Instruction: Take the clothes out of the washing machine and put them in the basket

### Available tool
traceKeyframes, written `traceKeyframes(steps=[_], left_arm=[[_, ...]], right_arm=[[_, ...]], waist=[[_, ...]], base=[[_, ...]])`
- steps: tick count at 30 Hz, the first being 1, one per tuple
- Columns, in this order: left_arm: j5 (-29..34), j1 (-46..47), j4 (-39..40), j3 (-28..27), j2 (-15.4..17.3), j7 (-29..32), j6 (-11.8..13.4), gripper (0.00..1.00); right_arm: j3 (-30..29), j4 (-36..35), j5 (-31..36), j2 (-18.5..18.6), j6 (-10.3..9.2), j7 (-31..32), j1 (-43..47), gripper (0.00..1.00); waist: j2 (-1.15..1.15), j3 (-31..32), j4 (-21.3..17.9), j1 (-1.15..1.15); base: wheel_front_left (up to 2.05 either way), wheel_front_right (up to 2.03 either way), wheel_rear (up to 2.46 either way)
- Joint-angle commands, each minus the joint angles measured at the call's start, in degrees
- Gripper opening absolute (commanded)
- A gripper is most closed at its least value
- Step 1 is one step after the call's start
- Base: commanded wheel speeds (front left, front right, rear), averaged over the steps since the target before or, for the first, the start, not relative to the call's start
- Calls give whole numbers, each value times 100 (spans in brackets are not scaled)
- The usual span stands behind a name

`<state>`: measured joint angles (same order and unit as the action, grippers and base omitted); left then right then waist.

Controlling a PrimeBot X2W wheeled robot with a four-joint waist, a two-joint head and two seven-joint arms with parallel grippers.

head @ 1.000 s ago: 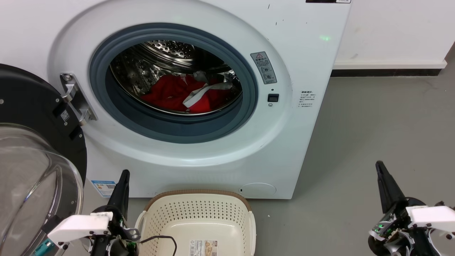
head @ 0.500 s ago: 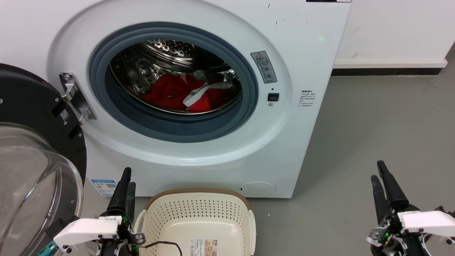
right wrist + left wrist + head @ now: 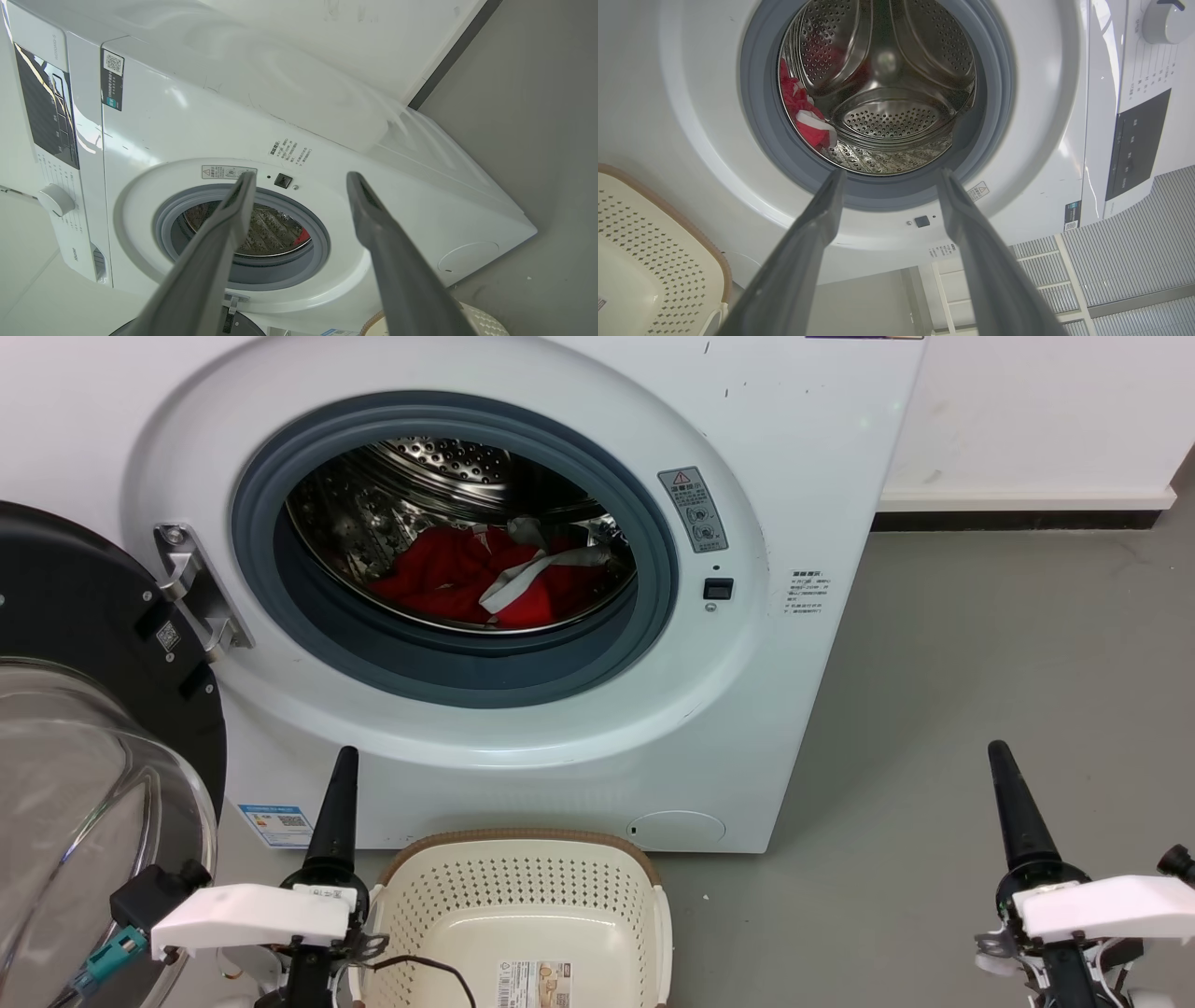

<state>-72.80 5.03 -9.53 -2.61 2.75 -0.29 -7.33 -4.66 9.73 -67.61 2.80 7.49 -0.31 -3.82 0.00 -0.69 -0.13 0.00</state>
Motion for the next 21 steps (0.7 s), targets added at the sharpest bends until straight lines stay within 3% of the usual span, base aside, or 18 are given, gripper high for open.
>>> traceKeyframes(steps=[1,21], left_arm=[[387,157,126,53,63,-81,-12,100],[2788,66,228,258,107,-469,17,100]], right_arm=[[44,-160,425,16,1,-82,-28,100],[239,-244,2727,16,1,-469,96,100]], waist=[[0,-2,-1,0],[0,6,29,0]], base=[[0,0,0],[0,0,0]])
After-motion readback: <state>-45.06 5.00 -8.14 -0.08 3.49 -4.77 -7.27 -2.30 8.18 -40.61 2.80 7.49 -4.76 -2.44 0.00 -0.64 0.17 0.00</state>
